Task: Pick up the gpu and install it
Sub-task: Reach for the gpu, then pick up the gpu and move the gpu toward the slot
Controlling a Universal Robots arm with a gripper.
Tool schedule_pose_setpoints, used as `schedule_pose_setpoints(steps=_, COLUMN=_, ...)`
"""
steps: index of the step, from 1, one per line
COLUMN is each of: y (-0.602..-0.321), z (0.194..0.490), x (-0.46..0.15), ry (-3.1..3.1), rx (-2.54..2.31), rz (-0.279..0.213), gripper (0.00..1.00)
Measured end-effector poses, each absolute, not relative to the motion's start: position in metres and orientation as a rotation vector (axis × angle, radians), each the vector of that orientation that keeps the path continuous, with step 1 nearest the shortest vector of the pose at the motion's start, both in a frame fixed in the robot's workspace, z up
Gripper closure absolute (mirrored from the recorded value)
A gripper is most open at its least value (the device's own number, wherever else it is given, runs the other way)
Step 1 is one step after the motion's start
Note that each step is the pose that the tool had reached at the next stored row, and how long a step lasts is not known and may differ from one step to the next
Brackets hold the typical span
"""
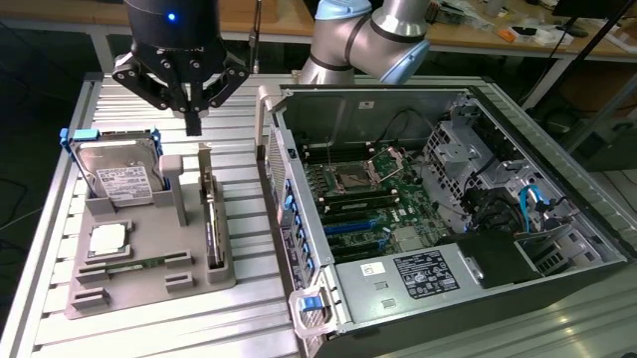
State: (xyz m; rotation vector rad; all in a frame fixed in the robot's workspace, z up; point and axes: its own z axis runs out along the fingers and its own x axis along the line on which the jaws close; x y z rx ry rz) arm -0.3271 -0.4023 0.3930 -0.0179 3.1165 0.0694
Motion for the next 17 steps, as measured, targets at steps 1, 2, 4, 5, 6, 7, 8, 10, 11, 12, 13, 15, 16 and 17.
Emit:
schedule_pose_setpoints(steps=1, y=-0.4035, z=0.393, x=-0.328, ry=3.117, rx=-0.018, rz=0.069, gripper=0.89)
schedule_pose_setpoints(steps=2, y=-0.4047, z=0.393, x=-0.3287, ry=3.117, rx=-0.018, rz=0.069, gripper=0.89)
schedule_pose_setpoints(steps=4, y=-0.4075, z=0.393, x=-0.3298, ry=3.117, rx=-0.018, rz=0.069, gripper=0.89)
schedule_pose_setpoints(steps=5, y=-0.4092, z=0.3931, x=-0.3305, ry=3.117, rx=-0.018, rz=0.069, gripper=0.89)
schedule_pose_setpoints(steps=6, y=-0.4104, z=0.393, x=-0.331, ry=3.117, rx=-0.018, rz=0.069, gripper=0.89)
schedule_pose_setpoints(steps=7, y=-0.4115, z=0.393, x=-0.3314, ry=3.117, rx=-0.018, rz=0.069, gripper=0.89)
schedule_pose_setpoints(steps=8, y=-0.4119, z=0.3929, x=-0.3318, ry=3.117, rx=-0.018, rz=0.069, gripper=0.89)
schedule_pose_setpoints(steps=10, y=-0.412, z=0.3929, x=-0.3321, ry=3.117, rx=-0.018, rz=0.069, gripper=0.89)
schedule_pose_setpoints(steps=11, y=-0.412, z=0.3929, x=-0.3321, ry=3.117, rx=-0.018, rz=0.069, gripper=0.89)
schedule_pose_setpoints(steps=12, y=-0.412, z=0.3929, x=-0.3321, ry=3.117, rx=-0.018, rz=0.069, gripper=0.89)
schedule_pose_setpoints(steps=13, y=-0.412, z=0.3929, x=-0.3321, ry=3.117, rx=-0.018, rz=0.069, gripper=0.89)
schedule_pose_setpoints(steps=15, y=-0.412, z=0.3929, x=-0.3321, ry=3.117, rx=-0.018, rz=0.069, gripper=0.89)
schedule_pose_setpoints(steps=16, y=-0.412, z=0.3929, x=-0.3321, ry=3.117, rx=-0.018, rz=0.069, gripper=0.89)
schedule_pose_setpoints(steps=17, y=-0.412, z=0.3929, x=-0.3321, ry=3.117, rx=-0.018, rz=0.069, gripper=0.89)
